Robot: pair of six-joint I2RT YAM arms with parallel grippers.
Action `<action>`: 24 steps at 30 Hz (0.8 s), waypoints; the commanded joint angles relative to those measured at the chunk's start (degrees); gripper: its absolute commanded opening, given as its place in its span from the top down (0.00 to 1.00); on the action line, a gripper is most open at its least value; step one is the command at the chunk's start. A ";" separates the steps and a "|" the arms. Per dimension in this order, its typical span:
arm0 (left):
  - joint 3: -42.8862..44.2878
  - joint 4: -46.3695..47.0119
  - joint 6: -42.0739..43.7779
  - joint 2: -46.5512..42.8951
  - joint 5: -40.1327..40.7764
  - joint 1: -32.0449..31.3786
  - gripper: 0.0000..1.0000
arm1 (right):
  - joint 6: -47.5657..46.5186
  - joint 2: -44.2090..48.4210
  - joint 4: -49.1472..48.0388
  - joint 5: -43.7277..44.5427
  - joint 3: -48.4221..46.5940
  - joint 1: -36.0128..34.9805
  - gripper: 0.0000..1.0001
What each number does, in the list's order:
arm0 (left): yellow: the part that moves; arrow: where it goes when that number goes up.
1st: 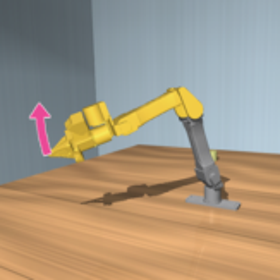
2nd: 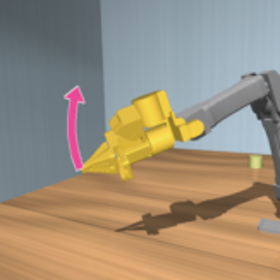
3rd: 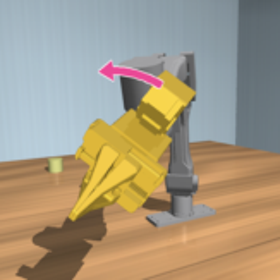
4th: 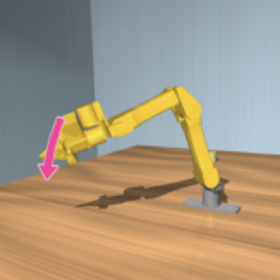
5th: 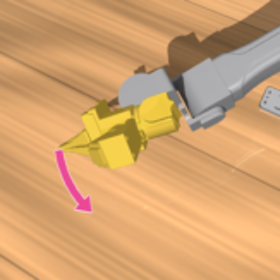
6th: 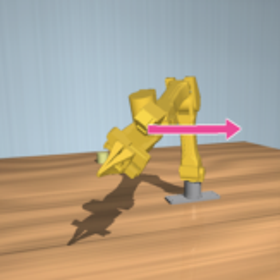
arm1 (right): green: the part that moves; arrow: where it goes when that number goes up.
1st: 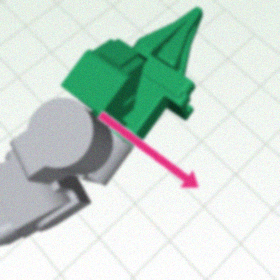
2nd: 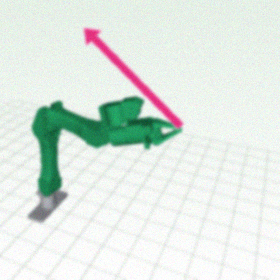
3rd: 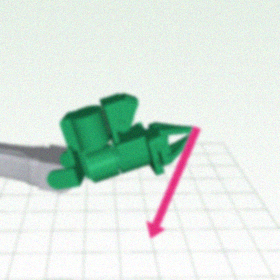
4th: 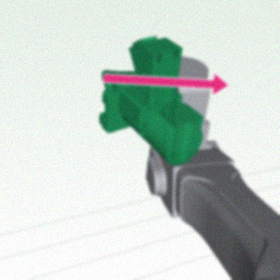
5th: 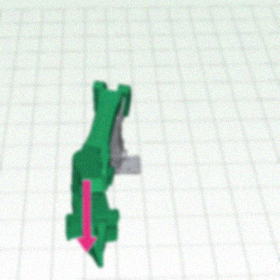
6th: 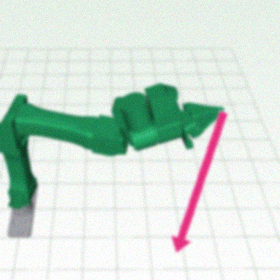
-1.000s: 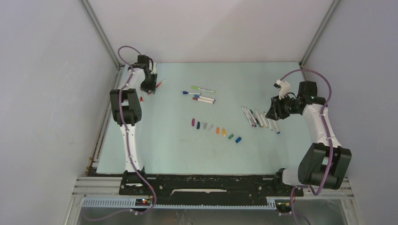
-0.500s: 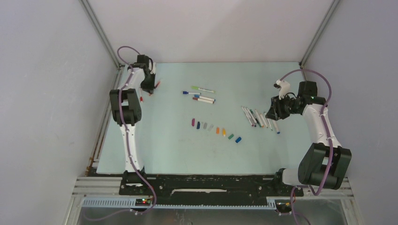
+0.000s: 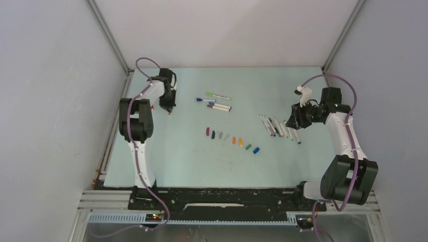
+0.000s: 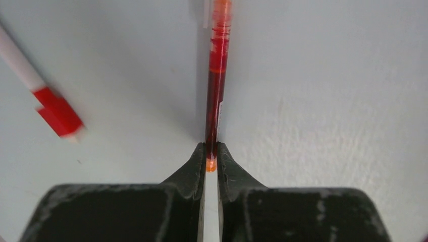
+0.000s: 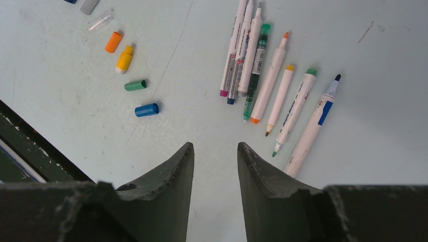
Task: Open the pen caps
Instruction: Adjust the pen at the center of the board.
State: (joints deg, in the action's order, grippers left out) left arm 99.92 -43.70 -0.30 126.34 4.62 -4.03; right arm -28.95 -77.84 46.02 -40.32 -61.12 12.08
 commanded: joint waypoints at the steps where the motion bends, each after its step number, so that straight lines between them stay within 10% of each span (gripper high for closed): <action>1: -6.92 1.63 -6.09 -7.26 1.17 -1.50 0.93 | -0.62 1.89 0.45 -1.42 -1.34 -0.39 0.60; 24: -0.78 -3.44 -7.59 -3.47 2.95 -2.05 0.73 | -0.93 2.84 0.65 -1.96 -1.34 -0.39 0.59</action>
State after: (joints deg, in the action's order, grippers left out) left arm 92.92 -44.38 -9.17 120.86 5.93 -6.24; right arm -29.02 -76.69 46.30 -41.28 -61.12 11.79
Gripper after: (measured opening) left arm 0.273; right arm 0.403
